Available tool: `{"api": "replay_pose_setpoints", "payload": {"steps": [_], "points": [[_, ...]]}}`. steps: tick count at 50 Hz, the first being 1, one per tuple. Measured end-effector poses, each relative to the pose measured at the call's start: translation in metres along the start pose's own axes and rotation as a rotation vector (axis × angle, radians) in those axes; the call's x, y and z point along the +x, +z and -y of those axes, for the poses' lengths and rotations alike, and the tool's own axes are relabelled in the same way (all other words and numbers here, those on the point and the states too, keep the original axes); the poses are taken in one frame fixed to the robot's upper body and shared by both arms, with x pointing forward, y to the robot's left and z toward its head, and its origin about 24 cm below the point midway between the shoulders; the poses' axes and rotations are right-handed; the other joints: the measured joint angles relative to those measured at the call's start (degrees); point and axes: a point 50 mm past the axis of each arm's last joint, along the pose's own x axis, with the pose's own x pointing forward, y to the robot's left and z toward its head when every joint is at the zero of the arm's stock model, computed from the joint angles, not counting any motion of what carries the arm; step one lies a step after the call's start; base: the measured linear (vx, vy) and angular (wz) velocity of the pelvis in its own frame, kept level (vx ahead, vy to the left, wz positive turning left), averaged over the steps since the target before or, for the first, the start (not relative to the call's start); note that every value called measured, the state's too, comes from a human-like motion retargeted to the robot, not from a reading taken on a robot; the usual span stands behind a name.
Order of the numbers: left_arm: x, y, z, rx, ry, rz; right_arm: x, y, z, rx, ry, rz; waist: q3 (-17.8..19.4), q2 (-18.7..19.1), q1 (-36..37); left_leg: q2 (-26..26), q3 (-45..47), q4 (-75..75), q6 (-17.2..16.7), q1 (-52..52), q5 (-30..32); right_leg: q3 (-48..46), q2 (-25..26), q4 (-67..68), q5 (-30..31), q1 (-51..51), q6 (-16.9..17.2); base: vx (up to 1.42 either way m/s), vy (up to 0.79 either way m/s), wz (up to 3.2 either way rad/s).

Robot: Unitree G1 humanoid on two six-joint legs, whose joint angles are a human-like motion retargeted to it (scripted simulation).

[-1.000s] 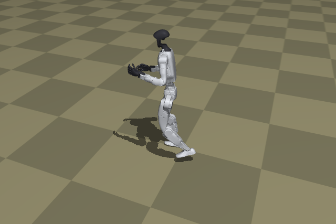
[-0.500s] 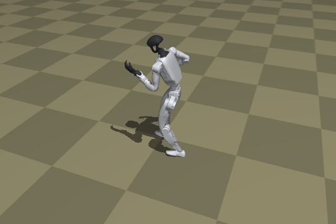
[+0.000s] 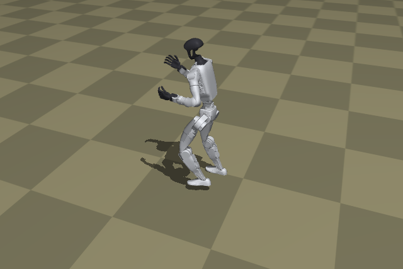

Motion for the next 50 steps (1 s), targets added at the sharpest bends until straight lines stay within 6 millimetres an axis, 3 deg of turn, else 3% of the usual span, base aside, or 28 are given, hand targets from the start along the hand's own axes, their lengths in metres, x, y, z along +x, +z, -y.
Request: {"api": "replay_pose_setpoints", "payload": {"steps": [5, 7, 10, 12, 13, 15, 17, 19, 21, 23, 25, 27, 29, 31, 33, 35, 37, 39, 41, 43, 45, 47, 50], "points": [[0.057, 0.058, 0.054, -0.049, -0.102, 0.389, -0.104, -0.037, 0.03, 0.124, -0.017, -0.495, -7.45, -1.62, -9.51, -3.25, -3.35, -13.93, -2.85, 13.39, 4.85, -4.62, -3.92, -17.43, 17.62, 0.54, 5.93, -0.63, 0.15, 1.12], [0.073, 0.086, 0.079, -0.087, -0.155, 0.529, -0.147, -0.053, 0.038, 0.104, -0.053, -0.704, -8.75, -1.96, -12.36, -4.63, -8.47, -19.76, -3.81, 17.76, 7.79, -5.66, -4.92, -20.77, 20.76, -0.12, 8.09, -0.73, 0.25, 0.93], [0.092, 0.129, 0.126, -0.177, -0.274, 0.703, -0.195, -0.068, 0.045, 0.038, -0.051, -0.941, -7.3, -0.69, -13.78, -5.47, -16.93, -28.99, -5.57, 22.97, 2.26, -10.17, -5.49, -20.54, 18.35, -1.3, 10.04, -0.82, 0.31, 0.62], [0.096, 0.156, 0.155, -0.207, -0.331, 0.817, -0.198, -0.076, 0.041, 0.017, -0.053, -0.956, -4.43, 1.08, -12.64, -4.61, -17.77, -30.9, -4.33, 22.33, -3.32, -15.86, -5.93, -12.98, 12.67, -4.11, 8.73, -0.88, 0.31, 0.28], [0.097, 0.165, 0.166, -0.208, -0.335, 0.855, -0.191, -0.081, 0.038, 0.01, -0.065, -0.928, -2.82, 1.8, -11.7, -4.3, -17.38, -29.42, -2.72, 20.46, -5.15, -18.19, -6.49, -7.03, 9.19, -6.22, 7.14, -0.89, 0.26, 0.08], [0.097, 0.169, 0.167, -0.173, -0.311, 0.9, -0.161, -0.086, 0.029, 0.013, -0.057, -0.811, -0.33, 2.88, -9.26, -4.07, -16.33, -25.27, 0.0, 15.86, -5.86, -20.25, -7.25, 4.68, 3.45, -9.79, 3.76, -0.85, 0.21, -0.21], [0.098, 0.147, 0.145, -0.141, -0.234, 0.815, -0.116, -0.085, 0.018, 0.025, -0.047, -0.647, 0.67, 3.44, -5.91, -3.91, -14.25, -24.02, -0.32, 12.29, -2.97, -19.08, -6.63, 13.95, 0.41, -11.93, 0.87, -0.76, 0.14, -0.77], [0.091, 0.105, 0.108, -0.113, -0.139, 0.648, -0.066, -0.077, 0.002, 0.028, -0.014, -0.457, 0.34, 3.74, -2.42, -3.46, -11.24, -28.56, -2.31, 11.75, 1.94, -17.31, -4.69, 17.74, 0.62, -11.25, -0.25, -0.67, 0.07, -1.14], [0.071, 0.053, 0.064, -0.065, -0.03, 0.414, -0.021, -0.06, -0.017, -0.001, 0.018, -0.27, -1.24, 4.0, 0.34, -3.17, -9.0, -35.45, -3.5, 12.65, 7.87, -15.29, -2.04, 16.69, 3.58, -7.93, -0.21, -0.62, -0.01, -1.06], [0.033, 0.008, 0.021, 0.008, 0.057, 0.167, 0.014, -0.037, -0.031, -0.049, 0.039, -0.096, -3.61, 4.18, 2.61, -2.95, -7.37, -41.05, -5.04, 12.6, 13.93, -12.13, 0.85, 12.71, 7.94, -3.77, 0.51, -0.63, -0.08, -0.81], [-0.016, -0.017, -0.016, 0.081, 0.105, -0.051, 0.042, -0.013, -0.042, -0.076, 0.042, 0.055, -5.58, 4.07, 5.01, -2.57, -5.84, -44.61, -8.02, 11.72, 18.91, -8.12, 3.29, 6.05, 10.28, 0.84, 1.06, -0.68, -0.14, -0.69], [-0.057, -0.023, -0.04, 0.13, 0.137, -0.211, 0.061, 0.014, -0.053, -0.062, 0.038, 0.194, -5.52, 3.67, 7.75, -2.6, -5.41, -45.28, -11.17, 10.33, 20.13, -4.81, 3.81, -3.01, 7.08, 5.12, 0.99, -0.75, -0.18, -0.6], [-0.088, -0.017, -0.056, 0.156, 0.175, -0.303, 0.075, 0.045, -0.067, -0.028, 0.051, 0.343, -3.04, 2.76, 10.07, -3.2, -6.02, -41.5, -12.06, 8.13, 17.32, -3.42, 2.64, -10.33, 3.09, 7.53, 0.83, -0.83, -0.18, -0.52], [-0.106, -0.009, -0.067, 0.149, 0.242, -0.325, 0.081, 0.072, -0.077, -0.001, 0.096, 0.474, 0.62, 1.81, 10.92, -3.6, -6.01, -31.05, -10.36, 4.64, 12.42, -3.35, 1.03, -12.43, 1.23, 7.02, 0.37, -0.86, -0.14, -0.43], [-0.113, -0.002, -0.071, 0.106, 0.34, -0.274, 0.079, 0.08, -0.078, 0.002, 0.149, 0.52, 3.37, 0.65, 9.75, -2.98, -4.71, -16.1, -7.05, 0.99, 7.49, -2.93, 0.09, -10.88, 1.65, 4.23, -0.02, -0.83, -0.11, -0.28], [-0.103, 0.0, -0.066, 0.045, 0.427, -0.156, 0.069, 0.061, -0.068, -0.029, 0.177, 0.43, 3.68, -1.2, 6.93, -2.08, -3.1, -2.67, -3.72, -0.94, 3.53, -2.62, -0.31, -10.95, 4.68, 1.19, 0.76, -0.77, -0.11, 0.0], [-0.068, -0.002, -0.05, -0.01, 0.44, 0.001, 0.04, 0.017, -0.051, -0.077, 0.177, 0.189, 1.56, -3.15, 3.49, -2.66, -2.47, 3.66, -2.08, 0.26, 2.39, -3.43, -0.77, -15.66, 10.67, -0.4, 2.1, -0.74, -0.11, 0.31], [-0.017, 0.004, -0.024, -0.047, 0.373, 0.155, -0.011, -0.033, -0.029, -0.107, 0.136, -0.134, -0.85, -5.1, 0.51, -5.12, -2.59, 3.15, -2.14, 4.8, 5.04, -4.59, -1.72, -21.25, 17.85, -0.81, 3.83, -0.73, -0.07, 0.47], [0.034, 0.024, 0.01, -0.054, 0.25, 0.303, -0.075, -0.069, -0.007, -0.108, 0.073, -0.457, -2.79, -6.28, -2.63, -7.73, -3.33, -1.87, -3.63, 10.97, 10.28, -5.94, -2.52, -25.56, 24.67, -1.23, 6.42, -0.78, -0.01, 0.69], [0.072, 0.057, 0.043, -0.025, 0.097, 0.453, -0.133, -0.081, 0.011, -0.106, 0.027, -0.706, -4.06, -6.28, -6.64, -9.42, -5.1, -9.68, -5.57, 17.43, 12.46, -7.03, -2.87, -28.13, 29.05, -1.97, 9.7, -0.86, 0.03, 0.95], [0.097, 0.097, 0.072, 0.034, -0.064, 0.609, -0.17, -0.078, 0.023, -0.111, 0.022, -0.84, -3.74, -4.89, -10.96, -10.27, -9.47, -19.3, -6.94, 23.43, 7.15, -8.05, -2.65, -28.52, 29.47, -2.65, 12.69, -0.95, 0.07, 1.05], [0.111, 0.143, 0.101, 0.096, -0.208, 0.774, -0.177, -0.073, 0.029, -0.103, 0.029, -0.861, -1.74, -2.26, -14.08, -9.12, -13.89, -25.17, -5.84, 25.6, -1.4, -10.72, -1.9, -22.86, 24.95, -4.9, 13.2, -1.02, 0.11, 0.89], [0.111, 0.196, 0.152, 0.187, -0.383, 0.983, -0.16, -0.08, 0.023, -0.084, 0.017, -0.8, 0.5, 1.51, -13.48, -5.59, -15.19, -23.1, -1.36, 20.42, -8.79, -16.37, -1.92, 0.76, 12.85, -13.43, 9.67, -0.98, 0.07, 0.27]]}}
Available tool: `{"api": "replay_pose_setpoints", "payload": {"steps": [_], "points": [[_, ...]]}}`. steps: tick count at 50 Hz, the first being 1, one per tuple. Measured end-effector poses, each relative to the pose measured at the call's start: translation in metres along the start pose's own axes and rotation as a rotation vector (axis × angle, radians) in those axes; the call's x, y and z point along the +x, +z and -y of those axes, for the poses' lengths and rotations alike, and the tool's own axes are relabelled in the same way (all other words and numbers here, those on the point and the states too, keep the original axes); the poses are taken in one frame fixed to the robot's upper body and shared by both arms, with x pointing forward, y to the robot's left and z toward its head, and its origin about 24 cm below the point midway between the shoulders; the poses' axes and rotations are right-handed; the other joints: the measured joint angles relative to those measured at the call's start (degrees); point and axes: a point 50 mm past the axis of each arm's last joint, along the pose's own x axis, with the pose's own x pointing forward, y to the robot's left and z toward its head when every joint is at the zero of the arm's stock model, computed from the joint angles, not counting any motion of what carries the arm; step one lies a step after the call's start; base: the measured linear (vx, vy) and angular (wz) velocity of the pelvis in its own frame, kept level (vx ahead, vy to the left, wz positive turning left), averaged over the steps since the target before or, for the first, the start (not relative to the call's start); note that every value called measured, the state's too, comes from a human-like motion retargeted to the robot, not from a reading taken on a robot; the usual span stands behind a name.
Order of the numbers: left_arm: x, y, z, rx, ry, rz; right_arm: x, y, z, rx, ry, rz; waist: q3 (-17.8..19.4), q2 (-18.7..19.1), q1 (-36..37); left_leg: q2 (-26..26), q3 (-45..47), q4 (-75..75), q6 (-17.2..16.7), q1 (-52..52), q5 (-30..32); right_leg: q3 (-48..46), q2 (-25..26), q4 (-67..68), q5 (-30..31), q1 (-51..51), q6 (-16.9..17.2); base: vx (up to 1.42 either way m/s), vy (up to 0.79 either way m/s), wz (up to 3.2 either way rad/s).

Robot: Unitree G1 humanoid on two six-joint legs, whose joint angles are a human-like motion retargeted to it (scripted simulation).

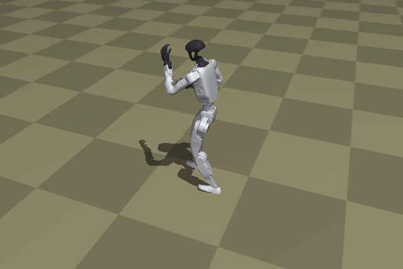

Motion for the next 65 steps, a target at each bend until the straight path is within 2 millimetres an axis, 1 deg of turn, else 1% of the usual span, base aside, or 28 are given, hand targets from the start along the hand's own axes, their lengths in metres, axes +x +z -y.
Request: {"api": "replay_pose_setpoints", "payload": {"steps": [2, 5, 8, 10, 13, 15, 17, 18, 20, 22, 24, 27, 28, 30, 32, 33, 35, 37, 38, 40, 45, 50, 53, 55, 57, 59, 62, 65], "points": [[0.013, 0.012, 0.017, -0.013, -0.048, 0.07, 0.018, 0.008, -0.01, 0.004, -0.026, 0.066, -0.71, 0.88, 4.82, 0.69, 0.84, 1.38, 2.18, -4.75, 1.89, 0.55, -0.69, 14.35, -6.11, -3.6, -4.27, -0.86, -0.04, -0.44], [0.001, 0.02, 0.026, -0.088, -0.041, 0.097, 0.039, 0.033, -0.028, 0.018, -0.033, 0.211, -3.71, 1.12, 14.72, 1.48, 3.34, -6.22, 0.99, -7.63, 11.28, 5.88, 2.11, 22.09, -8.9, -2.28, -8.32, -0.78, -0.12, -0.72], [-0.041, 0.018, 0.014, -0.235, 0.041, 0.002, 0.054, 0.075, -0.043, -0.029, 0.077, 0.406, -7.34, 0.83, 20.85, 2.3, 3.86, -17.37, -2.34, -8.21, 23.04, 7.88, 4.81, 16.01, -4.6, 6.71, -9.72, -0.74, -0.19, -0.11], [-0.077, 0.015, -0.001, -0.313, 0.114, -0.101, 0.06, 0.108, -0.049, -0.11, 0.162, 0.55, -9.39, 0.62, 22.79, 2.32, 3.25, -22.38, -5.79, -9.49, 28.37, 7.13, 4.81, 8.27, -2.21, 14.17, -10.25, -0.8, -0.19, 0.54], [-0.129, 0.011, -0.019, -0.357, 0.211, -0.297, 0.061, 0.158, -0.052, -0.21, 0.247, 0.756, -9.53, -0.98, 25.39, 0.47, 5.71, -21.34, -8.07, -12.81, 27.14, 7.59, 2.83, -6.53, -9.2, 22.4, -9.26, -0.89, -0.14, 0.81], [-0.163, 0.01, -0.031, -0.348, 0.247, -0.451, 0.059, 0.188, -0.054, -0.252, 0.286, 0.875, -7.54, -2.62, 26.81, -0.59, 9.25, -12.12, -5.6, -16.45, 22.43, 6.83, 0.4, -10.34, -14.59, 22.54, -8.49, -0.95, -0.07, 0.65], [-0.198, 0.008, -0.045, -0.301, 0.273, -0.633, 0.06, 0.205, -0.045, -0.293, 0.264, 0.933, -5.59, -3.56, 27.36, 0.23, 11.79, 1.54, -2.09, -20.39, 16.83, 6.11, -1.03, -6.38, -16.48, 17.86, -8.73, -0.92, -0.02, 0.35], [-0.215, 0.008, -0.052, -0.267, 0.286, -0.72, 0.062, 0.207, -0.036, -0.312, 0.226, 0.932, -5.0, -3.94, 26.98, 0.9, 12.6, 7.55, -0.75, -21.76, 14.33, 6.05, -1.35, -4.32, -16.06, 15.15, -8.61, -0.88, 0.0, 0.37], [-0.245, 0.012, -0.065, -0.186, 0.311, -0.861, 0.065, 0.194, -0.014, -0.327, 0.115, 0.861, -4.72, -4.84, 24.74, 1.99, 13.98, 15.39, 0.72, -22.16, 10.84, 5.62, -1.75, -4.83, -12.7, 11.67, -7.5, -0.84, 0.0, 0.55], [-0.264, 0.016, -0.07, -0.129, 0.326, -0.945, 0.063, 0.156, 0.011, -0.265, -0.006, 0.69, -5.46, -5.94, 21.48, 2.29, 14.77, 16.93, 0.53, -18.8, 9.61, 4.48, -2.15, -10.94, -6.82, 11.21, -6.45, -0.81, 0.03, 0.71], [-0.272, 0.017, -0.071, -0.115, 0.321, -0.989, 0.05, 0.106, 0.032, -0.147, -0.106, 0.471, -6.64, -7.14, 18.5, 1.37, 14.0, 14.99, -0.37, -13.51, 9.99, 3.56, -2.69, -17.59, -0.56, 11.48, -5.75, -0.8, 0.09, 0.66], [-0.262, 0.009, -0.07, -0.053, 0.25, -0.965, 0.015, 0.041, 0.047, -0.015, -0.21, 0.191, -8.3, -7.87, 14.11, -0.26, 10.36, 10.67, -2.84, -4.62, 13.34, 2.68, -3.23, -24.07, 5.66, 10.81, -3.86, -0.84, 0.18, 0.61], [-0.253, 0.007, -0.071, 0.013, 0.206, -0.929, 0.004, 0.03, 0.048, -0.01, -0.223, 0.137, -8.54, -7.59, 12.6, -0.3, 8.87, 9.15, -4.2, -1.43, 13.99, 2.11, -3.18, -25.3, 6.5, 10.36, -2.92, -0.9, 0.23, 0.52], [-0.228, 0.004, -0.074, 0.193, 0.105, -0.828, -0.013, 0.022, 0.049, -0.052, -0.208, 0.087, -8.43, -6.45, 9.74, -0.22, 5.17, 4.13, -7.58, 5.0, 10.76, 0.54, -2.72, -26.66, 7.31, 8.79, -0.88, -0.96, 0.26, 0.35], [-0.198, -0.003, -0.077, 0.423, -0.022, -0.705, -0.018, 0.035, 0.054, -0.192, -0.143, 0.115, -5.14, -5.63, 7.81, -0.24, 1.34, -4.5, -9.38, 11.8, 0.95, -1.11, -2.76, -18.4, 4.74, 4.06, 5.02, -1.05, 0.21, 0.06], [-0.184, -0.006, -0.082, 0.539, -0.083, -0.656, -0.015, 0.042, 0.056, -0.287, -0.099, 0.132, -3.12, -5.11, 6.9, 0.67, 0.56, -6.77, -9.29, 12.98, -4.37, -1.87, -1.71, -16.62, 4.11, 2.49, 5.03, -1.13, 0.19, 0.13], [-0.153, -0.015, -0.096, 0.788, -0.201, -0.588, 0.0, 0.061, 0.065, -0.512, -0.012, 0.165, 3.14, -5.3, 3.75, -1.63, -2.26, -4.11, -3.18, 11.77, -11.22, -3.44, -4.31, -17.37, 2.65, 3.12, 2.56, -1.13, 0.32, 0.45], [-0.133, -0.019, -0.113, 0.955, -0.257, -0.578, 0.013, 0.078, 0.076, -0.689, 0.003, 0.184, 6.62, -5.63, 2.71, -2.59, -1.91, 4.03, 0.75, 5.74, -12.3, -5.53, -5.69, -17.07, 1.81, 1.57, 0.72, -0.97, 0.25, 0.0], [-0.126, -0.021, -0.122, 1.019, -0.265, -0.581, 0.019, 0.086, 0.082, -0.757, -0.012, 0.195, 7.21, -5.33, 2.92, -2.57, -0.79, 6.36, 0.58, 2.78, -11.57, -6.68, -5.79, -17.58, 2.07, 0.64, 0.28, -0.81, 0.18, -0.65], [-0.123, -0.023, -0.138, 1.117, -0.274, -0.607, 0.028, 0.097, 0.092, -0.866, -0.05, 0.205, 6.6, -4.63, 4.39, -2.65, 2.26, 3.85, -0.99, 0.38, -8.4, -8.35, -5.4, -19.34, 3.3, 0.08, 0.14, -0.66, 0.15, -1.19], [-0.148, -0.013, -0.171, 1.194, -0.326, -0.759, 0.037, 0.125, 0.124, -1.096, -0.121, 0.184, 0.36, -0.61, 7.79, -1.12, 9.6, -15.43, -6.42, 2.18, 4.67, -6.87, -2.46, -18.17, 3.22, 5.56, -0.91, -0.49, 0.06, -1.33], [-0.147, 0.008, -0.18, 1.159, -0.417, -0.804, 0.029, 0.175, 0.15, -1.28, -0.194, 0.216, -8.0, 4.43, 10.53, 2.16, 14.65, -24.28, -10.38, -1.25, 10.39, -7.08, -1.36, -8.41, -4.44, 11.75, -0.82, -0.4, -0.05, -0.74], [-0.134, 0.02, -0.187, 1.164, -0.44, -0.801, 0.027, 0.203, 0.155, -1.37, -0.216, 0.243, -11.44, 3.9, 12.14, 1.36, 16.52, -26.32, -10.83, -4.92, 13.43, -6.91, -2.55, -7.56, -9.26, 16.68, 1.28, -0.43, -0.14, -0.46], [-0.123, 0.027, -0.193, 1.183, -0.461, -0.807, 0.027, 0.221, 0.154, -1.419, -0.226, 0.267, -12.44, 2.67, 13.05, 0.2, 17.34, -26.66, -10.47, -7.69, 15.75, -3.78, -2.6, -12.3, -12.73, 19.86, 2.78, -0.48, -0.2, -0.19], [-0.116, 0.033, -0.197, 1.237, -0.532, -0.811, 0.024, 0.236, 0.152, -1.448, -0.221, 0.29, -11.77, 2.09, 14.1, 1.43, 19.14, -17.5, -11.57, -12.46, 13.49, -1.05, -2.22, -19.59, -15.01, 23.3, 1.64, -0.48, -0.2, -0.25], [-0.108, 0.038, -0.201, 1.275, -0.522, -0.804, 0.023, 0.248, 0.153, -1.469, -0.245, 0.305, -10.26, 1.53, 16.21, 0.79, 18.95, -19.15, -8.56, -13.48, 15.57, 0.44, -2.21, -23.79, -13.5, 23.22, 1.51, -0.49, -0.16, -0.49], [-0.103, 0.042, -0.202, 1.278, -0.492, -0.778, 0.02, 0.259, 0.16, -1.477, -0.265, 0.284, -8.5, 2.08, 17.2, 1.69, 18.41, -17.05, -9.46, -14.98, 15.18, 0.91, -1.75, -24.33, -11.02, 22.78, 1.14, -0.34, -0.13, -0.18], [-0.103, 0.044, -0.202, 1.234, -0.445, -0.766, 0.019, 0.26, 0.165, -1.441, -0.263, 0.254, -9.3, 2.09, 15.96, 1.75, 18.27, -18.4, -10.02, -15.12, 15.67, 0.37, -1.15, -24.48, -9.68, 21.32, 2.28, -0.23, -0.13, 0.27]]}}
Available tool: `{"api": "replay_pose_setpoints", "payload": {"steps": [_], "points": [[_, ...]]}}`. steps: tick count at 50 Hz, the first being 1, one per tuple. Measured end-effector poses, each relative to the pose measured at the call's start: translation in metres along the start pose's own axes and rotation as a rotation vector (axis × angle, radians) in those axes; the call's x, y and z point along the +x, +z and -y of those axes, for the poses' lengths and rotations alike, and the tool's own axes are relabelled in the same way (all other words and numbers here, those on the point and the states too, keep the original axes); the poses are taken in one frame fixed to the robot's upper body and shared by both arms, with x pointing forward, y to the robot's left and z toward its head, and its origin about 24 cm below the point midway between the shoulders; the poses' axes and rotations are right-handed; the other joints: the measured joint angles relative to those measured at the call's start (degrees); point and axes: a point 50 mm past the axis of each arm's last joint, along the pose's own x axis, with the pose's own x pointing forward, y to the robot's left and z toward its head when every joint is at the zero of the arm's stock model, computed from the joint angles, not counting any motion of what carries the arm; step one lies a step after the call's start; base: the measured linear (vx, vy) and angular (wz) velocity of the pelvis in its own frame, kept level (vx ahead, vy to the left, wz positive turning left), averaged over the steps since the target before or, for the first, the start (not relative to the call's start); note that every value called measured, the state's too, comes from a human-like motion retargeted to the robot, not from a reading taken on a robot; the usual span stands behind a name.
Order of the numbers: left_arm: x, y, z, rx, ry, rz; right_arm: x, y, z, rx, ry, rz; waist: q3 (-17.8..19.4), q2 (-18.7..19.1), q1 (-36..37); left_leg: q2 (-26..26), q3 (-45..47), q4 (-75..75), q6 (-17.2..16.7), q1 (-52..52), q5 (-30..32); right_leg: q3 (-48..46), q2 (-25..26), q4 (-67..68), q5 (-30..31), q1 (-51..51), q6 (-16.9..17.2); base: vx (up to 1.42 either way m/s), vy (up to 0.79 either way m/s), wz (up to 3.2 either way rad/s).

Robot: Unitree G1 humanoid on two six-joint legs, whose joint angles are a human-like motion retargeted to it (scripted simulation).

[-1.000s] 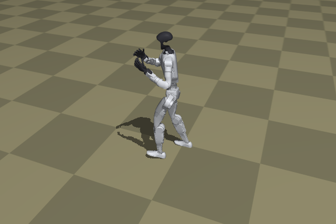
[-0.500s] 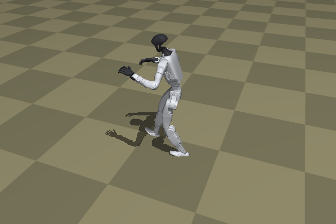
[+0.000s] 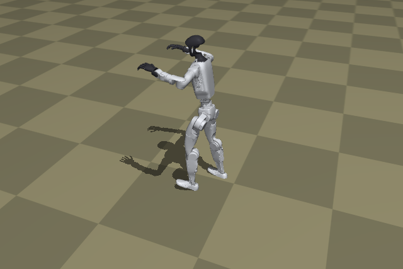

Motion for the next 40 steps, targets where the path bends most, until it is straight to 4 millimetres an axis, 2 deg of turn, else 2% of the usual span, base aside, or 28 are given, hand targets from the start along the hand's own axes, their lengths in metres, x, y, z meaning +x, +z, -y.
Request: {"api": "replay_pose_setpoints", "payload": {"steps": [4, 9, 14, 17, 23, 30, 40], "points": [[-0.001, 0.0, 0.006, -0.053, -0.044, -0.008, -0.005, -0.002, -0.008, 0.053, 0.073, -0.02, -2.28, -0.84, -1.69, -0.77, -0.37, -0.78, 0.21, 2.67, 0.42, -0.97, 0.01, -1.44, 2.79, -1.15, 0.28, -0.15, -0.09, 0.3], [-0.001, 0.002, 0.011, -0.054, -0.118, -0.003, -0.01, -0.004, -0.01, 0.052, 0.146, -0.039, -4.5, -2.02, -3.24, -1.51, -4.28, 1.89, -0.27, 7.39, -0.62, -1.86, 0.06, -1.27, 3.33, -2.3, 1.03, -0.1, -0.06, 0.18], [-0.001, 0.004, 0.012, -0.063, -0.141, 0.004, -0.016, -0.006, -0.012, 0.08, 0.191, -0.054, -6.83, -0.52, -7.33, -1.11, -8.56, -2.03, -1.95, 11.7, -3.34, -5.41, 1.72, -1.68, 3.67, -2.3, 2.27, -0.07, 0.0, 0.57], [-0.001, 0.006, 0.013, -0.058, -0.156, 0.015, -0.02, -0.007, -0.012, 0.095, 0.201, -0.059, -7.71, 0.28, -9.69, -0.63, -10.13, -6.72, -2.75, 13.12, -2.33, -7.49, 2.71, -1.59, 3.86, -2.29, 2.71, -0.06, 0.0, 0.57], [0.002, 0.009, 0.011, -0.024, -0.171, 0.03, -0.028, -0.006, -0.016, 0.12, 0.201, -0.061, -8.03, -0.56, -11.32, -1.21, -11.35, -9.94, -2.63, 14.21, 0.24, -8.75, 2.43, -1.36, 4.51, -2.19, 2.67, -0.04, 0.02, 0.18], [0.007, 0.014, 0.006, -0.007, -0.16, 0.05, -0.028, -0.003, -0.014, 0.118, 0.194, -0.048, -8.06, -1.27, -8.78, -0.97, -9.54, -7.22, -2.31, 14.07, -1.33, -6.61, 2.51, -1.7, 4.78, -1.88, 1.38, -0.02, 0.05, -0.28], [0.01, 0.021, 0.001, -0.025, -0.156, 0.073, -0.028, -0.002, -0.013, 0.124, 0.204, -0.046, -8.88, -1.77, -7.85, -0.65, -8.47, -3.45, -2.6, 13.85, -3.27, -5.39, 2.3, -1.31, 5.13, -1.12, 2.24, 0.0, 0.01, -0.1]]}}
